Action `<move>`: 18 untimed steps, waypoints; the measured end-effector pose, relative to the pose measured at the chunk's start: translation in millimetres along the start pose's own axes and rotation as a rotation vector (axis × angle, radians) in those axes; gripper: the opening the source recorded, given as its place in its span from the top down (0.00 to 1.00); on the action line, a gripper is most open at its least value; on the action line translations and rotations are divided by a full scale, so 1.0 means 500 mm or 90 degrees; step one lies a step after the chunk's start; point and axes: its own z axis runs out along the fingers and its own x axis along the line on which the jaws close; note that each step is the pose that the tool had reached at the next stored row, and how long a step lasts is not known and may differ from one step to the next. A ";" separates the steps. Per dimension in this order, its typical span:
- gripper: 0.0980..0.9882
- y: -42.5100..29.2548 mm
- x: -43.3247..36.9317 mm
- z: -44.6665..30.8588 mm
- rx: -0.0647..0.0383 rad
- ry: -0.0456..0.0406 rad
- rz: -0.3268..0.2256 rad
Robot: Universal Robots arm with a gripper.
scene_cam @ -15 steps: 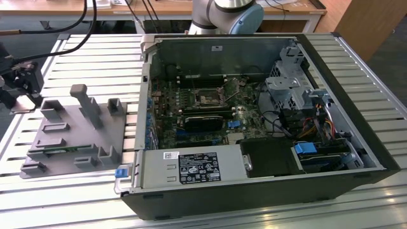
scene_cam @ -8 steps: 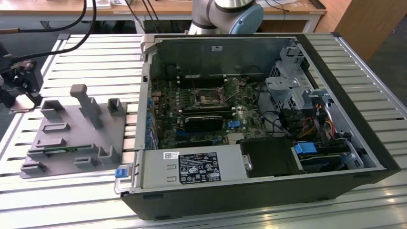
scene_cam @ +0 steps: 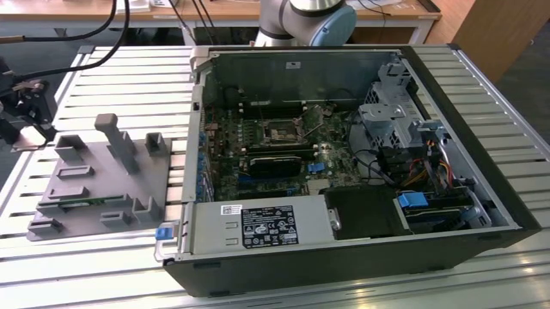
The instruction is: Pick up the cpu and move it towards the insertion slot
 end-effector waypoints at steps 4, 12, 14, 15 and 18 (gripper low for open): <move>0.50 0.000 0.000 -0.005 0.000 0.0000 0.000; 0.50 0.001 0.000 -0.014 0.000 0.0000 0.000; 0.50 0.001 0.000 -0.018 0.000 -0.0001 0.000; 0.50 0.001 0.000 -0.020 0.000 -0.0001 0.000; 0.50 0.001 0.000 -0.026 0.000 -0.0001 0.000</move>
